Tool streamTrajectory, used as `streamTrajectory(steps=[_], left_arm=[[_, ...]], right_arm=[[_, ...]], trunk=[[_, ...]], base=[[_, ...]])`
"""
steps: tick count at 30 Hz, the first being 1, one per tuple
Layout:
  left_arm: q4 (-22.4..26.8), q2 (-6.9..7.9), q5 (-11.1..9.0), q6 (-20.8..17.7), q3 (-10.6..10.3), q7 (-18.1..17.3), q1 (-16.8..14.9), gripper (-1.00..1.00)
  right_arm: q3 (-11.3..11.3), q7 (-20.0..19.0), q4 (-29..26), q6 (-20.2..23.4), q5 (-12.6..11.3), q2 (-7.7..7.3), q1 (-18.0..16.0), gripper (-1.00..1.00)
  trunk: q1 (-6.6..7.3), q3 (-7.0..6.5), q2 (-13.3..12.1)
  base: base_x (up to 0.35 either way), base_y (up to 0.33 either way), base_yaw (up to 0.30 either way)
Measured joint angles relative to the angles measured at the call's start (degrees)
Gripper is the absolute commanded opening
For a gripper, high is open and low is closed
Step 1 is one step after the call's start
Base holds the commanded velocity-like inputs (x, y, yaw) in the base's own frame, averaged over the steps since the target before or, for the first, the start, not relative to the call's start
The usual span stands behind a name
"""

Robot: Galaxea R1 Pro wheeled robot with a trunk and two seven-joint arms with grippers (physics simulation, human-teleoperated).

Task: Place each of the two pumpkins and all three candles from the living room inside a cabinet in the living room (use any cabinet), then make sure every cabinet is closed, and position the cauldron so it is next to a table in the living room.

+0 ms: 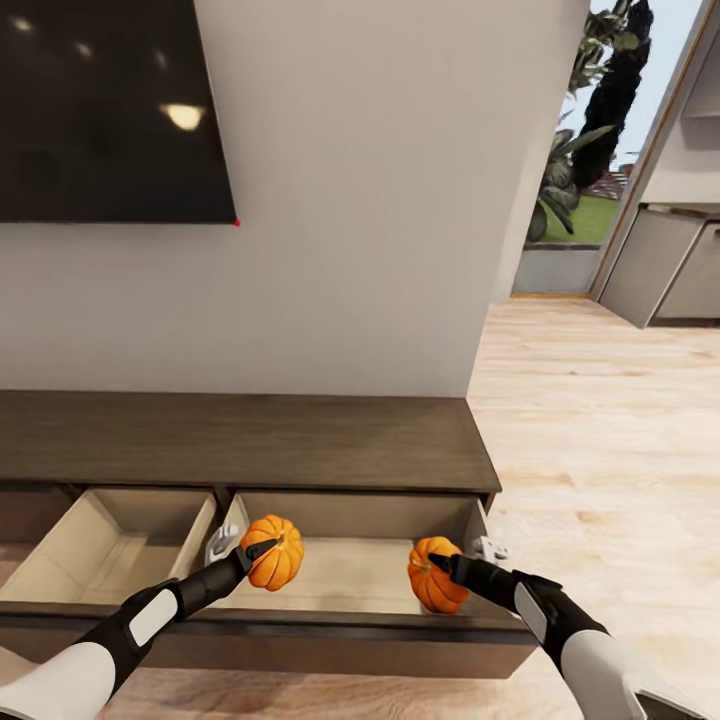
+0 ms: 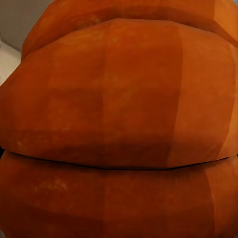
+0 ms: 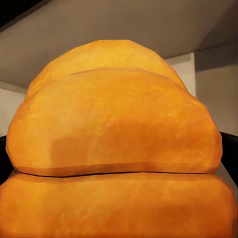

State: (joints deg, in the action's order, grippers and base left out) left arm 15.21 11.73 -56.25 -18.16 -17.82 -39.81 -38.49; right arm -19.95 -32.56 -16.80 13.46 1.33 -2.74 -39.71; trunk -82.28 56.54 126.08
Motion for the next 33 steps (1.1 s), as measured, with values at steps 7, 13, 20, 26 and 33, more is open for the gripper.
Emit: streamTrajectory(steps=[7, 13, 20, 26, 33], left_arm=[[0.0, 0.64, -0.1, 0.0, 0.1, -0.2, 0.0, -1.00], [0.0, 0.60, -0.1, 0.0, 0.1, -0.2, 0.0, -1.00], [0.2, 1.56, -0.1, 0.0, 0.4, -0.4, 0.9, -1.00], [0.2, 1.54, -0.1, 0.0, 0.5, -0.2, 0.9, -1.00], [0.2, 1.62, -0.2, -0.1, 0.5, -0.2, 0.9, -1.00]], right_arm=[[-0.1, 0.0, 0.0, -3.6, 0.1, 0.86, -0.1, -1.00], [-0.1, -0.2, 0.0, -5.9, 0.1, 0.97, 0.1, -1.00], [0.8, -0.3, 0.7, -5.6, 0.2, 1.42, 0.0, -1.00], [0.9, -0.1, 0.6, -5.7, 0.3, 1.42, 0.0, -1.00], [0.9, -0.1, 0.6, -5.6, 0.2, 1.42, 0.0, -1.00]], trunk=[[0.00, 0.01, 0.0], [-0.01, 0.00, 0.0], [-0.01, 0.01, 0.0], [-1.32, 1.08, 2.4], [-1.32, 0.98, 2.4]], base=[[0.048, 0.000, 0.000], [0.249, 0.000, 0.000], [0.000, 0.000, 0.000], [0.000, 0.000, -0.008], [0.000, 0.000, -0.045]])
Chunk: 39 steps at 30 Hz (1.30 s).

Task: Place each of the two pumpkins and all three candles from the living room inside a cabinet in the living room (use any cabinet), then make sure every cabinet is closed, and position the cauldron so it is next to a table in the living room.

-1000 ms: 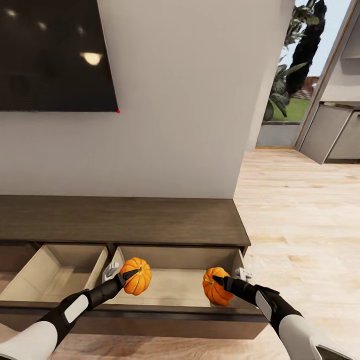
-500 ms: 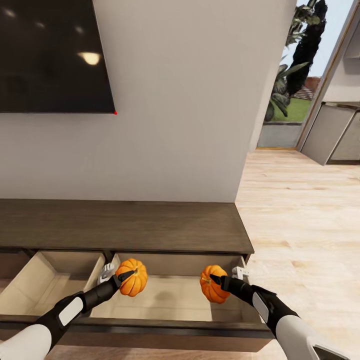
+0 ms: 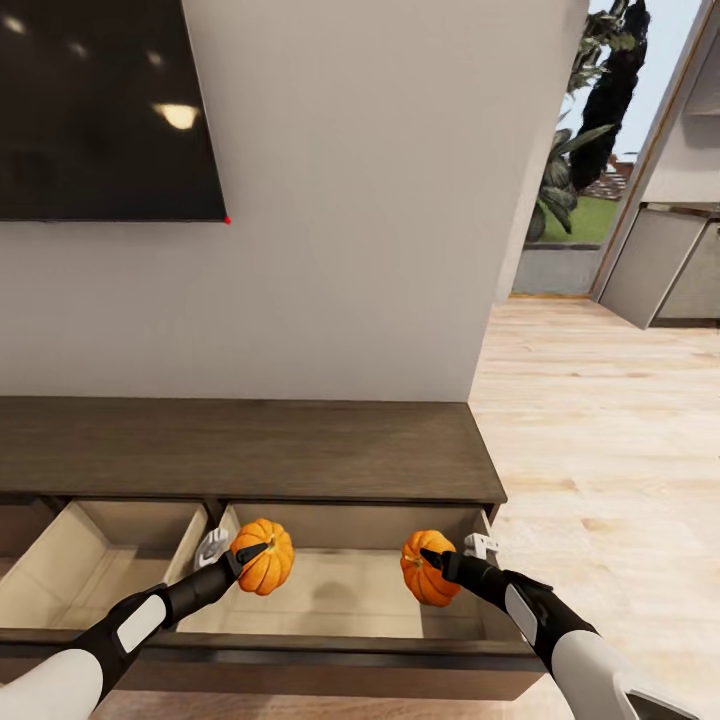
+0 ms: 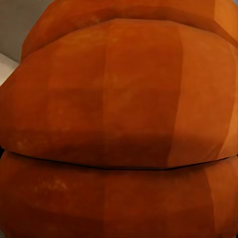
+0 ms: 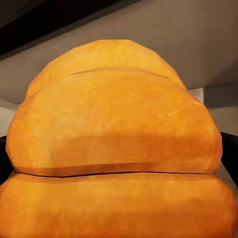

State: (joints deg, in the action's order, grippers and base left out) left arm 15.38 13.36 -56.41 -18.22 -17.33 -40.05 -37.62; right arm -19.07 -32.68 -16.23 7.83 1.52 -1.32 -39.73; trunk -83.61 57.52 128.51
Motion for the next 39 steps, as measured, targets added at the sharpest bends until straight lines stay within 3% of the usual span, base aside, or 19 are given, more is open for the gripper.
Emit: streamTrajectory(steps=[12, 23, 25, 29, 30, 34, 39], left_arm=[[0.0, 0.09, 0.0, 0.0, 0.0, -0.1, 0.0, -1.00], [-0.6, -0.20, 0.5, -0.4, -0.1, 0.8, -0.2, -1.00], [-0.6, -0.29, 0.6, -0.5, -0.2, 2.2, -0.4, -1.00], [-0.1, -0.57, 0.8, -0.8, -0.3, 11.1, -2.3, -1.00], [-0.1, -0.60, 0.4, -1.4, 0.0, 11.8, -3.4, -1.00], [-0.6, -0.68, 0.2, -3.5, 0.2, 13.3, -6.9, -1.00], [-0.2, -1.47, 0.1, -3.3, -0.2, 17.9, -8.1, -1.00]], right_arm=[[0.0, 0.0, 0.0, 0.1, 0.0, 0.06, 0.0, -1.00], [-0.1, 0.9, 0.0, 3.4, -0.3, 0.24, 0.0, -1.00], [-0.1, 2.0, 0.0, 4.2, -0.2, 0.26, 0.0, -1.00], [0.0, 14.9, -0.5, 5.7, -0.2, 3.24, -0.2, -1.00], [-0.1, 16.0, -0.7, 5.8, -0.4, 3.70, -0.7, -1.00], [-0.3, 17.4, -0.4, 6.0, -0.8, 4.24, -5.2, -1.00], [-0.1, 17.5, -0.2, 6.0, -0.5, 5.26, -6.3, -1.00]], trunk=[[0.00, -0.32, 0.0], [0.00, 0.58, 0.0], [0.00, 0.76, 0.0], [0.00, 1.13, 0.0], [0.00, 1.20, 0.0], [0.01, 1.56, 0.0], [0.00, 2.05, 0.0]], base=[[0.000, 0.000, -0.084], [0.000, 0.000, -0.001], [0.000, 0.000, 0.000], [0.000, 0.000, 0.000], [0.000, 0.000, 0.000], [0.000, 0.000, 0.000], [0.000, 0.000, 0.000]])
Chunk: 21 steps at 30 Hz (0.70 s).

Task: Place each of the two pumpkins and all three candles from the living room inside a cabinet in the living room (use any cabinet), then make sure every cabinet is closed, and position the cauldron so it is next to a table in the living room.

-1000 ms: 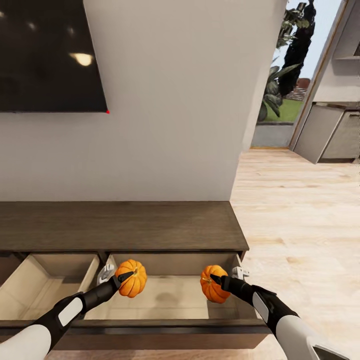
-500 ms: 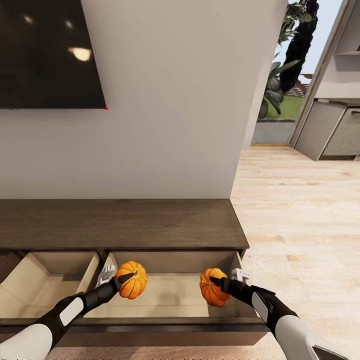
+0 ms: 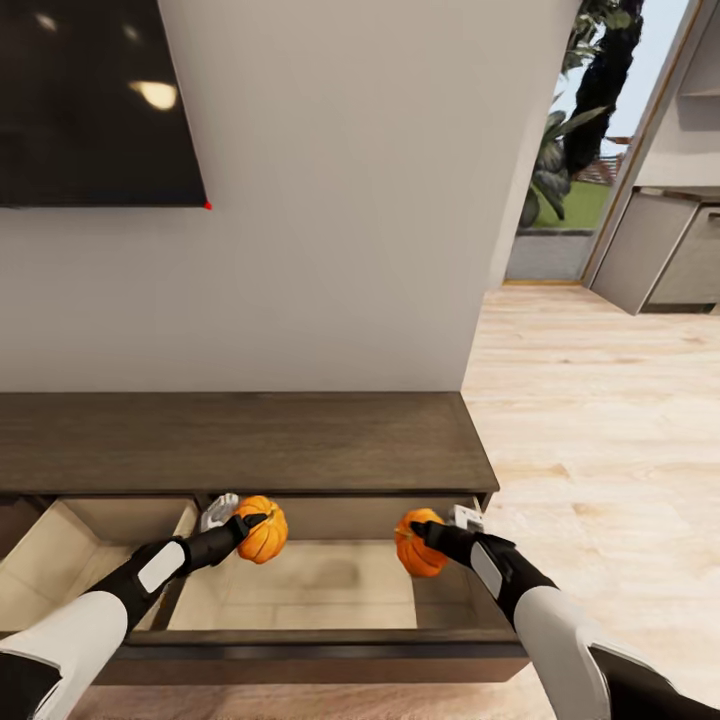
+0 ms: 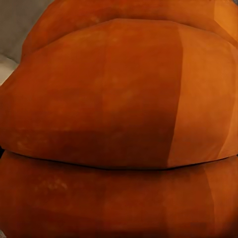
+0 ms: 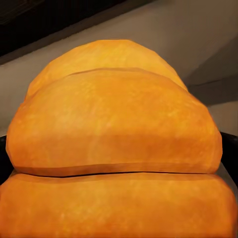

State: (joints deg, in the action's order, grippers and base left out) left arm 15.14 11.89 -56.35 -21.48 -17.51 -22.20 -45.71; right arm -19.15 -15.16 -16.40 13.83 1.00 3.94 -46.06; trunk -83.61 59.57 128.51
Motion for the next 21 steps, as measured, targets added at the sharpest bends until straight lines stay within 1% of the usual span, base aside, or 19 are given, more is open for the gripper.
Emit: streamTrajectory(steps=[3, 6, 7, 9, 13, 21], left_arm=[[-0.5, -2.41, -0.2, 0.3, -0.2, 0.4, -0.1, -1.00], [-0.8, -3.71, -0.1, 0.4, -0.2, 0.5, 0.0, -1.00], [-1.2, -4.44, -0.1, 0.5, -0.3, 0.6, 0.0, -1.00], [-2.7, -5.45, 0.2, 0.6, -0.3, 0.6, 0.0, -1.00], [-3.8, -6.08, 0.2, 0.8, 0.1, 0.7, 0.0, -1.00], [-4.4, -5.97, 0.2, 2.7, 0.9, 0.7, 0.0, -1.00]], right_arm=[[0.0, 0.0, 0.0, 0.0, 0.2, 0.23, 0.0, -1.00], [0.0, 0.0, 0.1, 0.0, 0.2, 0.27, 0.0, -1.00], [-0.1, 0.0, 0.2, 0.0, 0.1, 0.27, 0.0, -1.00], [-0.1, 0.0, 0.2, 0.0, 0.1, 0.24, 0.0, -1.00], [-0.2, 0.0, 0.2, 0.0, 0.1, 0.05, 0.0, -1.00], [-0.4, 0.0, 0.3, 0.0, 0.0, -0.31, 0.0, -1.00]], trunk=[[0.00, 0.28, 0.0], [0.00, 0.56, 0.0], [0.00, 0.65, 0.0], [0.00, 0.84, 0.0], [0.00, 1.20, 0.0], [0.00, 1.94, 0.0]], base=[[0.000, 0.000, 0.000], [0.000, 0.000, 0.000], [0.000, 0.000, 0.000], [0.000, 0.000, 0.000], [0.000, 0.000, 0.000], [0.000, 0.000, 0.000]])
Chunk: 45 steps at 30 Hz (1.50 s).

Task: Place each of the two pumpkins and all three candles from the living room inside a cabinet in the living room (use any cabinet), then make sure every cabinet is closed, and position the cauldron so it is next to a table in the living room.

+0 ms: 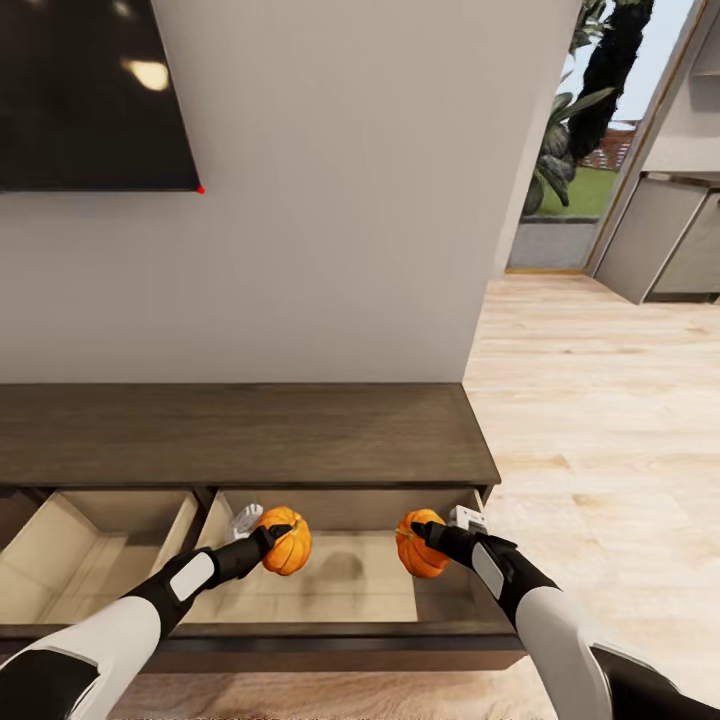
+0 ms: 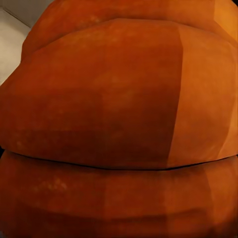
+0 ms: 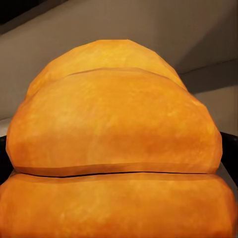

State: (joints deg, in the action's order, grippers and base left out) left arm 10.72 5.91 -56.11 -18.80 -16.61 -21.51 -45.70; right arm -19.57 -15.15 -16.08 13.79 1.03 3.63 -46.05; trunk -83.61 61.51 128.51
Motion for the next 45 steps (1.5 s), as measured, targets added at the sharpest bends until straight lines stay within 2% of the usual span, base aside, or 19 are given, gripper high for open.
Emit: streamTrajectory(steps=[8, 13, 30, 43, 45], left_arm=[[-2.8, -0.06, 0.2, 3.4, 0.1, 0.4, 0.0, -1.00], [-2.8, -0.08, 0.2, 3.7, 0.0, 2.0, 0.0, -1.00], [-2.6, 0.33, 0.2, 4.0, 0.2, 2.1, 0.0, -1.00], [-2.6, 0.11, 0.3, 4.0, -0.2, 2.2, 0.0, -1.00], [-2.6, 0.09, 0.4, 5.1, -0.2, 2.2, 0.0, -1.00]], right_arm=[[0.2, -0.1, 0.2, -0.1, 0.0, 0.21, 0.0, -1.00], [0.2, -0.1, 0.2, -0.3, 0.1, 0.23, 0.0, -1.00], [0.3, -0.3, 0.2, -0.6, 0.2, 0.32, 0.0, -1.00], [0.2, -0.4, 0.1, -0.7, 0.1, 0.39, 0.1, -1.00], [0.3, -0.4, 0.1, -0.7, 0.2, 0.40, 0.1, -1.00]], trunk=[[0.00, 0.74, 0.0], [0.00, 1.20, 0.0], [0.00, 2.76, 0.0], [0.00, 2.86, 0.0], [0.00, 2.89, 0.0]], base=[[0.000, 0.000, 0.000], [0.000, 0.000, 0.000], [0.000, 0.000, 0.000], [0.000, 0.000, 0.000], [0.000, 0.000, 0.037]])
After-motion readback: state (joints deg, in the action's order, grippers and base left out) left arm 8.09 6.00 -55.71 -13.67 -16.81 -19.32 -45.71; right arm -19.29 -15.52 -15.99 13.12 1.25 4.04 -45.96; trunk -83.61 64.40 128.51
